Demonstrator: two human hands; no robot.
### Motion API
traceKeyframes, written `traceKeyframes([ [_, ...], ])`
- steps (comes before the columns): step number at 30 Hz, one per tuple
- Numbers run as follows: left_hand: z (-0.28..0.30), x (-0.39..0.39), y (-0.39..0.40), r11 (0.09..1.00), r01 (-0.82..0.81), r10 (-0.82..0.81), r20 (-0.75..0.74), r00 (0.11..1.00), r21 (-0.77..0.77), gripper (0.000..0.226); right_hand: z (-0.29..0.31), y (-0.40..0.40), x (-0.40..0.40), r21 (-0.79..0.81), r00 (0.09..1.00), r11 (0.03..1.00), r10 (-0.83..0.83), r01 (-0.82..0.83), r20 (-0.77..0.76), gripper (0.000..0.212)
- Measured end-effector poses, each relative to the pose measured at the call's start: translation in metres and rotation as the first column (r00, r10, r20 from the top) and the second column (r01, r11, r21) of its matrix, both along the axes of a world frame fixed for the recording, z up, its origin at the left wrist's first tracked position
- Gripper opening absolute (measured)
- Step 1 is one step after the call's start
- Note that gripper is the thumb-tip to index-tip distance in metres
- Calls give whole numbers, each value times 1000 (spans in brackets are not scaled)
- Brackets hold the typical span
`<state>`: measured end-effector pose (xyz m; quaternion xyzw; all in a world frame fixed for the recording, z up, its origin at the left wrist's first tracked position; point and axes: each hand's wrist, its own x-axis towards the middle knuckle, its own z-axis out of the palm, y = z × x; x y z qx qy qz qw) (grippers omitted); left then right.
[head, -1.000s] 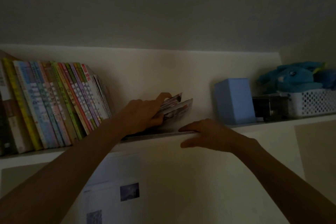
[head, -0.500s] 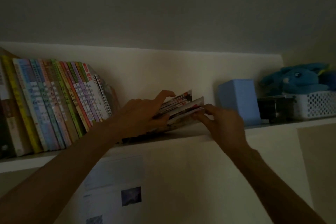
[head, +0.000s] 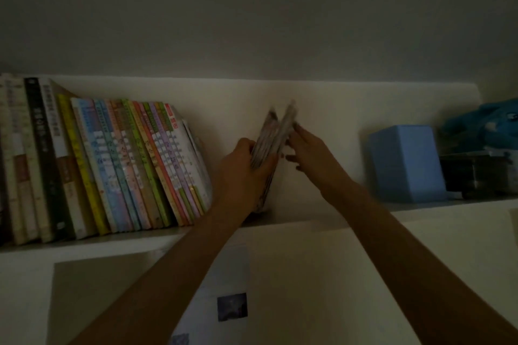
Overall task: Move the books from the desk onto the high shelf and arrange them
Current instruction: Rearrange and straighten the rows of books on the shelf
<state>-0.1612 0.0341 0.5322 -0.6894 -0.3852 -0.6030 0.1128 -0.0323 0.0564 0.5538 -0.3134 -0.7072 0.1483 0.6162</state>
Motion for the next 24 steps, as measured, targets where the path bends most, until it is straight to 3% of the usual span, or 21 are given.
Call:
traceKeyframes([
  [2, 4, -4, -6, 999, 44, -43, 192, 980, -4, 23, 20, -7, -21, -2, 988, 995, 101, -102, 117, 58],
  [6, -5, -28, -18, 958, -288, 288, 33, 957, -14, 53, 17, -11, -53, -213, 924, 966, 213, -149, 317, 58],
  [8, -19, -44, -26, 849, -501, 513, -38, 857, 168, 64, 1, -8, -58, -195, 909, 964, 237, -178, 344, 56],
  [10, -32, -63, -30, 740, -597, 633, -23, 774, 311, 65, -12, -5, -54, -112, 922, 969, 244, -220, 300, 57],
  [11, -37, -73, -29, 731, -589, 626, 4, 780, 346, 64, -16, -5, -50, -76, 918, 970, 244, -232, 313, 62],
  [13, -39, -86, -28, 796, -512, 553, -43, 832, 324, 70, -23, -8, -44, -21, 862, 969, 229, -247, 451, 68],
  [17, -24, -92, -25, 835, -525, 550, -304, 778, 168, 92, -26, -5, -46, 60, 803, 986, 90, -154, 590, 71],
  [20, -20, -93, -19, 790, -591, 611, -292, 735, 165, 91, -19, 5, -47, 31, 803, 995, 63, -100, 592, 84],
  [22, -22, -91, -21, 829, -534, 559, -269, 784, 167, 91, -15, 9, -46, -32, 806, 999, 11, 10, 592, 105],
  [24, -23, -95, -20, 878, -450, 478, -268, 837, 162, 87, -17, 10, -45, -2, 784, 997, -59, 77, 618, 109],
])
